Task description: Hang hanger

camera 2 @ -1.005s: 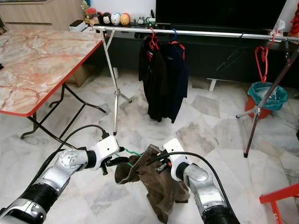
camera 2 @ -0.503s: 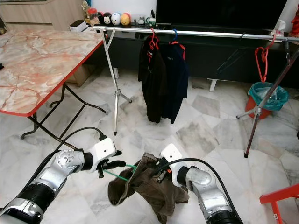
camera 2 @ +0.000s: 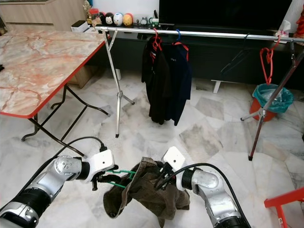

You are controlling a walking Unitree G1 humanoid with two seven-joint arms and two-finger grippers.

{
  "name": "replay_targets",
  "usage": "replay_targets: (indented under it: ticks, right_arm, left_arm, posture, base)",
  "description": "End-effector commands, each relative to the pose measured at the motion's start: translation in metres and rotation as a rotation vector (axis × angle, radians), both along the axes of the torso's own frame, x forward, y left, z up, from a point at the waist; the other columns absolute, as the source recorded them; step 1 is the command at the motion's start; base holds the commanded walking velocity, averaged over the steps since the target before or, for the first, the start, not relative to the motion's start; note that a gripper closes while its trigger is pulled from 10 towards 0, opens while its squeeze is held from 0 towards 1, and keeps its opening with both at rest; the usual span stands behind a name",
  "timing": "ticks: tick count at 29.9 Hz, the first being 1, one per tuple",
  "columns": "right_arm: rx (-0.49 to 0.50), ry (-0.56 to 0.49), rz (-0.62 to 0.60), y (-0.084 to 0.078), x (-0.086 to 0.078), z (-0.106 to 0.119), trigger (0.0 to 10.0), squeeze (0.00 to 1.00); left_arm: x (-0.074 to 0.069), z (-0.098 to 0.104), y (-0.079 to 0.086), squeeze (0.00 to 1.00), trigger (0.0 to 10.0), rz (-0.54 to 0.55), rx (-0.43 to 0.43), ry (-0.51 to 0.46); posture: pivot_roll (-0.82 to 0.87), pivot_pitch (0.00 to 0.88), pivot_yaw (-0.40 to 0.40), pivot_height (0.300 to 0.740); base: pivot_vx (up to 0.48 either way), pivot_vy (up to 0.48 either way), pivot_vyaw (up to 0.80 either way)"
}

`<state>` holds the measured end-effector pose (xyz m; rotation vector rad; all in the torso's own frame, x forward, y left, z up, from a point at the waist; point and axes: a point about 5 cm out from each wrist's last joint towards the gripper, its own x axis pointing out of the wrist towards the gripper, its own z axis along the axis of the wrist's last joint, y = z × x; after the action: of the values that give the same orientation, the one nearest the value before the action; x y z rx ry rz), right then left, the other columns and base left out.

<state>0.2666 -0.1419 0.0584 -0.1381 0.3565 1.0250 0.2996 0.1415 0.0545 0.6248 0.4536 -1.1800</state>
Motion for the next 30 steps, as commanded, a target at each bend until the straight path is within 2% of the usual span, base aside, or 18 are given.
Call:
replay_targets:
  ticks: [1, 10, 15, 22, 27, 30]
  right_arm:
    - [0.047, -0.074, 0.057, 0.007, 0.001, 0.016, 10.0, 0.00]
    - [0.083, -0.072, 0.122, 0.011, -0.008, 0.020, 10.0, 0.00]
    - [0.071, -0.061, 0.127, 0.010, -0.010, 0.017, 10.0, 0.00]
    - [0.071, -0.053, 0.134, 0.010, -0.012, 0.016, 10.0, 0.00]
    - [0.074, -0.051, 0.146, 0.011, -0.013, 0.015, 10.0, 0.00]
    - [0.074, -0.050, 0.148, 0.011, -0.013, 0.015, 10.0, 0.00]
  left_arm:
    - [-0.002, -0.006, 0.001, 0.00, 10.0, -0.001, 0.029, 0.020]
    - [0.005, -0.006, -0.002, 0.00, 10.0, 0.046, 0.015, -0.041]
    - [0.014, 0.007, -0.005, 0.00, 10.0, 0.081, -0.061, -0.108]
    - [0.018, 0.017, 0.001, 0.00, 10.0, 0.089, -0.082, -0.146]
    - [0.011, 0.017, 0.004, 0.00, 10.0, 0.023, -0.105, -0.059]
    - [0.006, 0.014, 0.006, 0.00, 10.0, -0.019, -0.086, -0.015]
  posture:
    - [0.10, 0.003, 0.015, 0.740]
    - [0.10, 0.003, 0.016, 0.740]
    - [0.10, 0.004, 0.016, 0.740]
    - [0.10, 0.004, 0.016, 0.740]
    - [0.10, 0.004, 0.016, 0.740]
    - [0.11, 0.004, 0.017, 0.740]
  base:
    - [0.000, 0.000, 0.00]
    - [0.000, 0.000, 0.00]
    - [0.000, 0.000, 0.00]
    - [0.000, 0.000, 0.00]
    - [0.000, 0.000, 0.00]
    - [0.000, 0.000, 0.00]
